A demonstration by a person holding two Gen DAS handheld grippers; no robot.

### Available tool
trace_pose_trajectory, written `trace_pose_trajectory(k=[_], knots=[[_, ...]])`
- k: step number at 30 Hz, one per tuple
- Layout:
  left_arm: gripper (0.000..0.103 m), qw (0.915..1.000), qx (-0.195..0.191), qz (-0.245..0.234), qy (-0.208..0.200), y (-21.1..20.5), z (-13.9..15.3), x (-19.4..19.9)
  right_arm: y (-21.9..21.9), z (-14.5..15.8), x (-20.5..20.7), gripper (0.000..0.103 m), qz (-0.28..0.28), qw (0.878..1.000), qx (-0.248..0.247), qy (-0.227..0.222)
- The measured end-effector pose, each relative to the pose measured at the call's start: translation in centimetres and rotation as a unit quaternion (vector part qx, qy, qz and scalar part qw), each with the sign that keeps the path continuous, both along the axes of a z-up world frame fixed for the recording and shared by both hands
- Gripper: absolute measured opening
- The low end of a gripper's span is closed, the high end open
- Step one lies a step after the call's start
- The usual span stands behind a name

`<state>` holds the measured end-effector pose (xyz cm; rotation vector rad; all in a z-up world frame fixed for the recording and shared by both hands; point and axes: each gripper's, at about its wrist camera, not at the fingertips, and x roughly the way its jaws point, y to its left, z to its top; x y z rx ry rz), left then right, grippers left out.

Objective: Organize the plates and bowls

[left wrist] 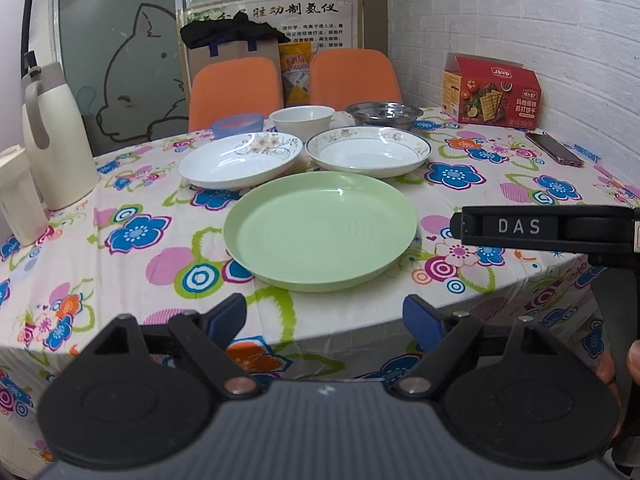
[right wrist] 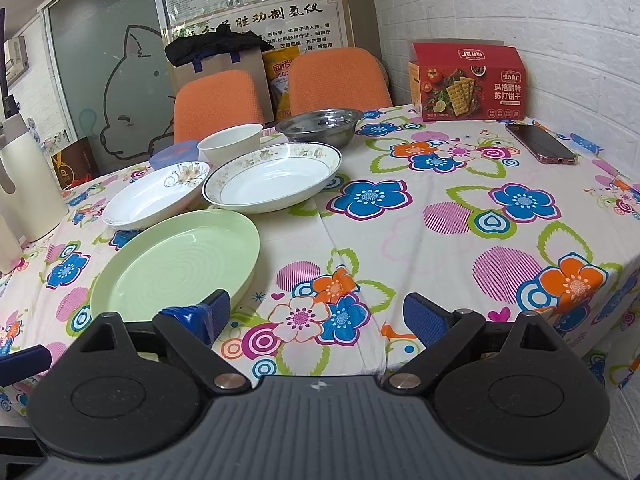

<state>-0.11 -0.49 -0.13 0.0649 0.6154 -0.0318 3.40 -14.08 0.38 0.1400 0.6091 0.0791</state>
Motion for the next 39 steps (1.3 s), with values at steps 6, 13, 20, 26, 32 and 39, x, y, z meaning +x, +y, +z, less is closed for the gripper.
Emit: trace_pose_trajectory(k=[6,13,20,26,32,39], knots=[[0.085,1.0,0.0,0.0,-0.001,-0.02,0.07,-0.05,0.13,0.01,0.0,0.081,0.001,1.0,-0.001,0.0],[0.085,1.0,-0.001,0.001,-0.001,-0.01,0.12,-0.1,0.25,0.02,0.02,0.081,0.003,1.0,-0.001,0.0],[0.085,1.0,-0.004,0.0,-0.002,0.28,0.31,-0.04,0.33,0.04,0.15,0.081,0.005,1.0,-0.002,0.0],[0.085,1.0,-0.006,0.001,-0.005,0.55,0.34,0.07,0.61,0.12,0.21,0.081,0.008,1.0,-0.003,-0.001],[0.085,1.0,-0.008,0.0,-0.002,0.63,0.25,0.17,0.74,-0.02,0.34,0.081,0.01,1.0,-0.003,0.001],[0.085,1.0,-0.008,-0.001,-0.001,0.58,0.13,0.23,0.83,-0.06,0.4,0.081,0.011,1.0,-0.003,0.002]])
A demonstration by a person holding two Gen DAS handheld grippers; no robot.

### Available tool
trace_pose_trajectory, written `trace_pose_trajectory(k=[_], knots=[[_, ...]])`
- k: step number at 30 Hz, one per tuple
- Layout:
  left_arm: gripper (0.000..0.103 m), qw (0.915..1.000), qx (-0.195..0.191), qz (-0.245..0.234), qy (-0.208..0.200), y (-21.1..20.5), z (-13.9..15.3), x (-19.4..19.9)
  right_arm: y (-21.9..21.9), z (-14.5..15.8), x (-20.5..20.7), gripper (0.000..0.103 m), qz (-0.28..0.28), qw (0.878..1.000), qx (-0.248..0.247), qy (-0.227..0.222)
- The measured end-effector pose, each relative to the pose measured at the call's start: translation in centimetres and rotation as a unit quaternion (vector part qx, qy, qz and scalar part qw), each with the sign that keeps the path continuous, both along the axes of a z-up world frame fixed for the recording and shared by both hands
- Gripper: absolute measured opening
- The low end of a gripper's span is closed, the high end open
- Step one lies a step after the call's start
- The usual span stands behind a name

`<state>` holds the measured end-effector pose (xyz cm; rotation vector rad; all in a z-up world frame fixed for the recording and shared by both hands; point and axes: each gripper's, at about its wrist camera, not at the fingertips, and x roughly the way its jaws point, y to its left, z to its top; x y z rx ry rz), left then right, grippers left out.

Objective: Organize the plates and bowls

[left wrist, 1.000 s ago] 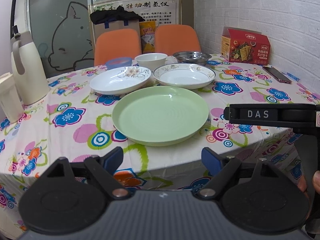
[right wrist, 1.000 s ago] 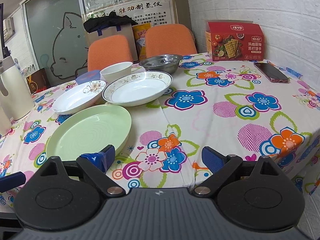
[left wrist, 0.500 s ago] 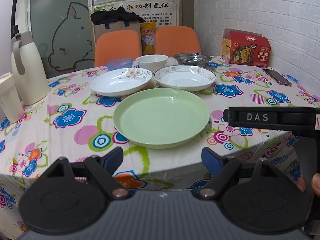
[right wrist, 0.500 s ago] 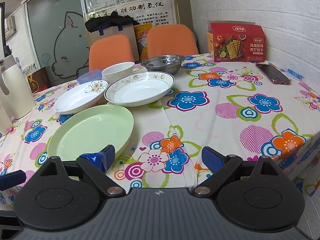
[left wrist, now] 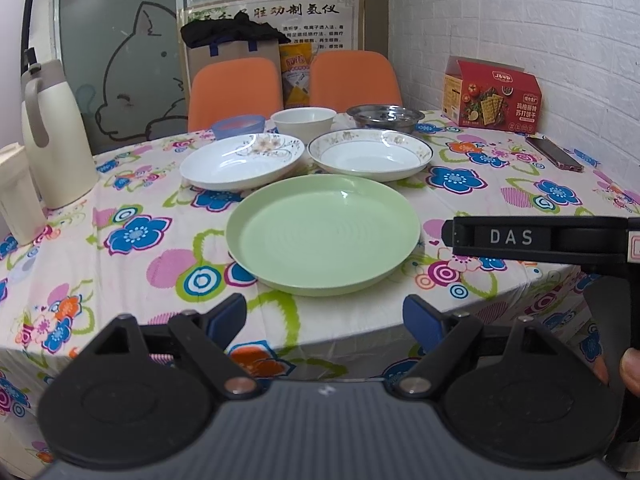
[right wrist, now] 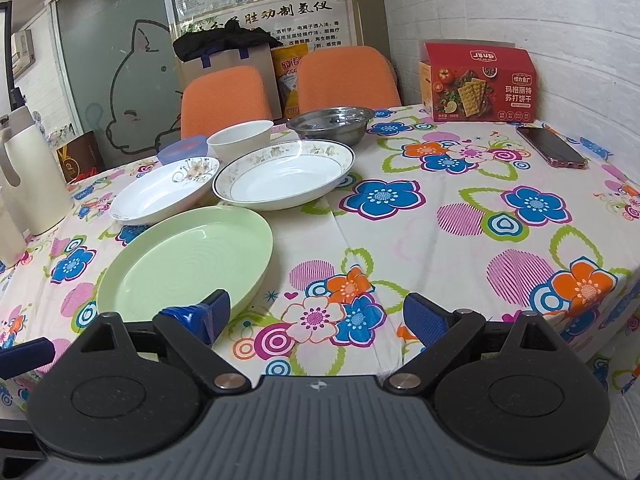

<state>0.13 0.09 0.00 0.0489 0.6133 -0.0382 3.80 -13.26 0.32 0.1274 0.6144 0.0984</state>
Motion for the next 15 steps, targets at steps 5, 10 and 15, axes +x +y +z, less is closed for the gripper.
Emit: trace_pose_trajectory(k=[5,10,15], knots=[[0.085,1.0,-0.005,0.001,0.005,0.3,0.1,0.6,0.0,0.0,0.1,0.081,0.0,1.0,0.0,0.0],[0.085,0.9998,-0.016,0.011,0.001,2.9,2.0,1.6,-0.6,0.5,0.9,0.081,-0.007,1.0,0.011,-0.005],[0.085,0.9978,-0.052,0.028,0.028,7.1,3.1,5.4,-0.8,0.4,2.5,0.081,0.014,1.0,0.014,-0.001]])
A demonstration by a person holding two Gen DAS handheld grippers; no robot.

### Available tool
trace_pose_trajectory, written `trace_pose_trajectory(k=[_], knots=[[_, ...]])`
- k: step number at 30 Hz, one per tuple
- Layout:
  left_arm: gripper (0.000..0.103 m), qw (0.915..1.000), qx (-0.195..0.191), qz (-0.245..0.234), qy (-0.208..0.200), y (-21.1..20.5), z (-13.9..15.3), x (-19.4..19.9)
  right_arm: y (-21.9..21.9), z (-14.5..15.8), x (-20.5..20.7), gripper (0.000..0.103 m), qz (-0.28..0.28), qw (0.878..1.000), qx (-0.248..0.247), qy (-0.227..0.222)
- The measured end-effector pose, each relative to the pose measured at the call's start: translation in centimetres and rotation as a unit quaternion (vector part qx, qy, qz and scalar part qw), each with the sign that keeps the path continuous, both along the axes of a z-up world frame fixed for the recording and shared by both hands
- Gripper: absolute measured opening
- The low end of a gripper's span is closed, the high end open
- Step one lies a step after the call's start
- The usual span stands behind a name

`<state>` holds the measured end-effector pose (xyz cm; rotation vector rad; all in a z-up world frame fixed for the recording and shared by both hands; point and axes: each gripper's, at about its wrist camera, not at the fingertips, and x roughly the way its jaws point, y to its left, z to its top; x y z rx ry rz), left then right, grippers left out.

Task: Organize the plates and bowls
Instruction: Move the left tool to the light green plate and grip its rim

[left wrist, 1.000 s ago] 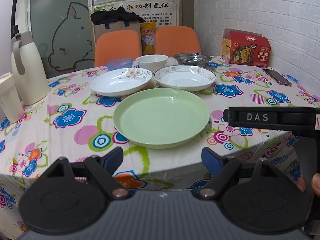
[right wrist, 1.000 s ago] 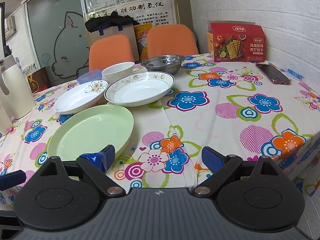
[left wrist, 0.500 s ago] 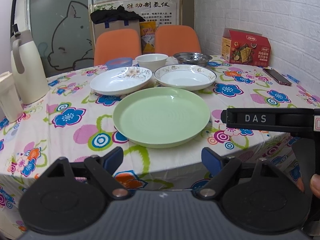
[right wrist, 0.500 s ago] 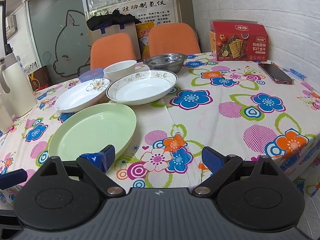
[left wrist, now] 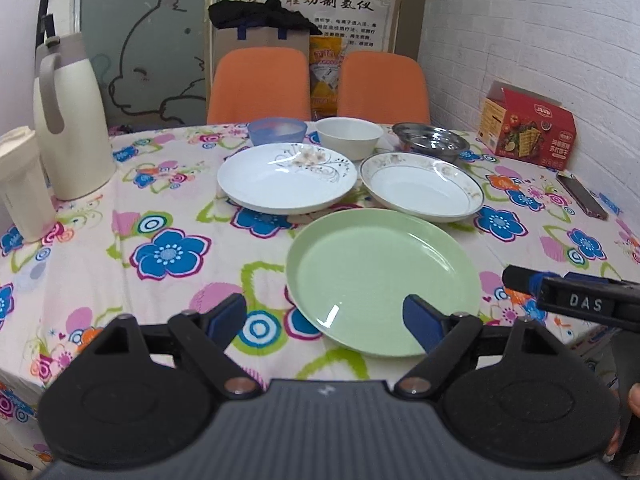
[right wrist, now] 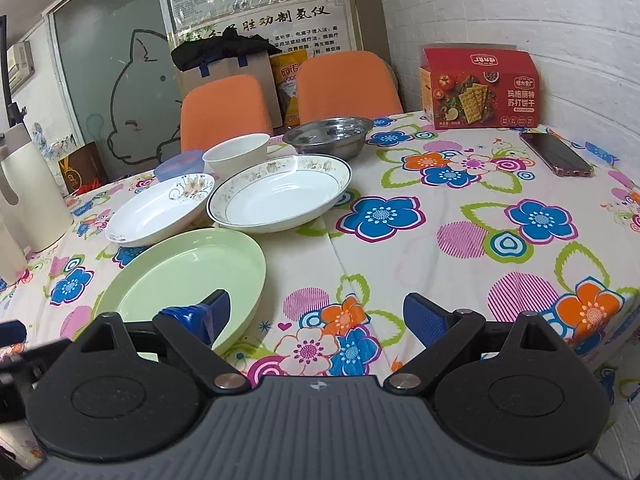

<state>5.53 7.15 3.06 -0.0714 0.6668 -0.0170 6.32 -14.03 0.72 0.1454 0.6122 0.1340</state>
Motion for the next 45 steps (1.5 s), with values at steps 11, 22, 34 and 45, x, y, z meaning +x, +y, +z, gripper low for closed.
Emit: trace_pose_trajectory(k=[11,22,34,45], knots=[[0.085,0.9974,-0.004,-0.016,0.07,1.3,-2.2,8.0,3.8,-1.7,5.7,0.081,0.085,0.994,-0.03,0.063],[0.085,0.9939,-0.014,-0.03,0.106,2.2,-4.2,10.6,6.8,-2.4,7.4,0.081,0.125,0.985,-0.083,0.085],[0.074,0.9945,0.01,-0.051,0.091,1.3,-4.8,10.5,7.3,-2.9,6.3,0.083,0.131,0.987,-0.08,0.046],[0.046,0.9963,0.015,-0.021,0.082,0.4,-4.5,9.9,7.9,-3.2,5.1,0.068,0.143,0.987,-0.076,0.006]])
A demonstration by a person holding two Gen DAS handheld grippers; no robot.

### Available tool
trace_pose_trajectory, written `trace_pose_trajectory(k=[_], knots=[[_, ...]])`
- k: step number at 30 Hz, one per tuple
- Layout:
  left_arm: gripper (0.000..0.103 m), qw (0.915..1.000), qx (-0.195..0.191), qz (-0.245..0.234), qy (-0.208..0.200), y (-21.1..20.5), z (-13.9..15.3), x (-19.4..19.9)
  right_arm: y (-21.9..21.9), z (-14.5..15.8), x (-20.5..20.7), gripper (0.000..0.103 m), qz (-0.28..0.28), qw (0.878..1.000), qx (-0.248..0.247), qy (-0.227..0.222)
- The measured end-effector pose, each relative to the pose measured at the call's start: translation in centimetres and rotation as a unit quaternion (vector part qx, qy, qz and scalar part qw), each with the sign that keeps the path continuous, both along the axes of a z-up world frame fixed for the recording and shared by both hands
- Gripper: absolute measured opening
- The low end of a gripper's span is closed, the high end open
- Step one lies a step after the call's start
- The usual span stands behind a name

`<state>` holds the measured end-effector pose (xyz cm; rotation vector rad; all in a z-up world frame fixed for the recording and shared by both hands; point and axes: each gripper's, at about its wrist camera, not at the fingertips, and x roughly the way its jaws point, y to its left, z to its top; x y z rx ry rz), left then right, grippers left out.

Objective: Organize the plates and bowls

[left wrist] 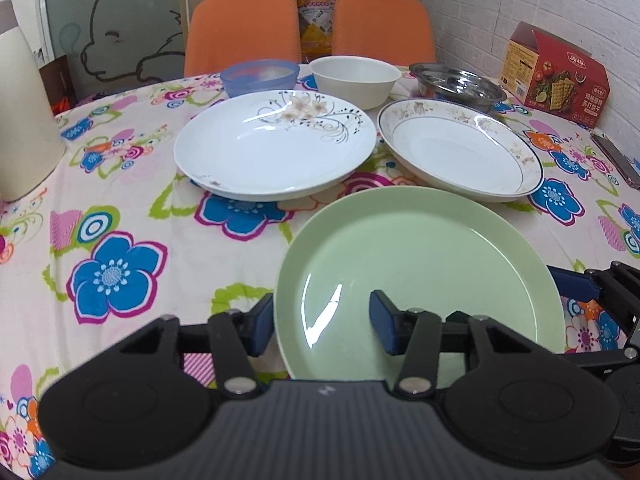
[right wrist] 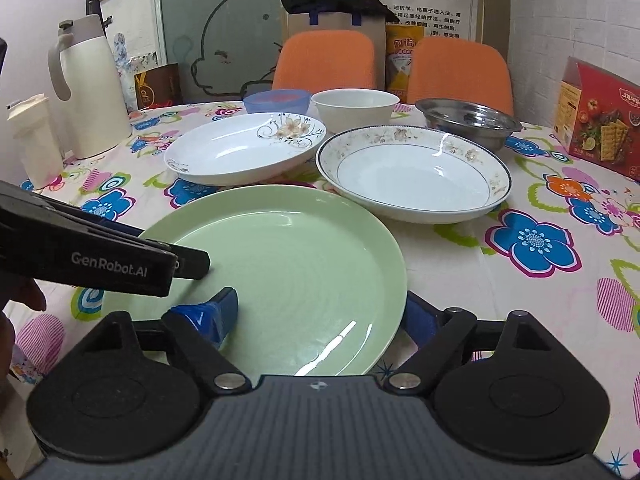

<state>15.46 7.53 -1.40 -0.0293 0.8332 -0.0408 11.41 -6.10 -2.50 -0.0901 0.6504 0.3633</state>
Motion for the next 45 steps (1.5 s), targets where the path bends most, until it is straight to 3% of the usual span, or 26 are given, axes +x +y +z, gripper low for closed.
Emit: trace_pose_trajectory(k=[4,9,15,22,23,25,28,31,37,40,45], knots=[[0.045,0.9998,-0.012,0.017,-0.002,1.6,0.9,-1.3,0.4,0.8,-1.0,0.066,0.001,1.0,0.015,-0.002],[0.045,0.9981,0.007,0.06,-0.012,4.7,2.1,-3.3,3.3,1.5,-1.6,0.066,0.031,0.999,0.022,-0.017],[0.045,0.9944,0.008,0.105,0.003,8.6,1.3,-4.1,7.4,1.1,-1.0,0.066,0.08,0.996,0.032,-0.001],[0.045,0.9941,-0.004,0.109,0.003,9.4,0.1,-2.8,8.9,0.1,0.0,0.067,0.086,0.996,0.016,0.011],[0.047,0.9943,-0.006,0.106,0.001,9.4,0.1,-2.8,8.9,0.0,-0.1,0.069,0.088,0.996,0.014,0.007],[0.078,0.9944,-0.015,0.105,0.006,9.6,0.0,-2.6,8.8,-0.1,-0.2,0.069,0.092,0.996,0.012,0.006],[0.077,0.9931,-0.03,0.112,-0.013,10.7,1.0,-3.1,7.8,0.5,0.0,0.068,0.094,0.995,0.03,0.018],[0.079,0.9901,-0.039,0.128,-0.041,12.4,2.7,-3.1,5.4,2.3,0.0,0.068,0.057,0.997,0.047,-0.011],[0.08,0.9885,-0.041,0.134,-0.058,14.0,4.9,1.0,3.2,4.9,4.1,0.068,0.038,0.997,0.068,-0.027],[0.08,0.9896,-0.03,0.126,-0.063,13.9,5.2,3.6,4.0,5.5,7.0,0.069,0.049,0.997,0.052,-0.034],[0.08,0.9946,-0.04,0.092,-0.027,13.6,4.2,9.8,5.9,5.2,13.5,0.069,0.075,0.996,0.035,-0.012]])
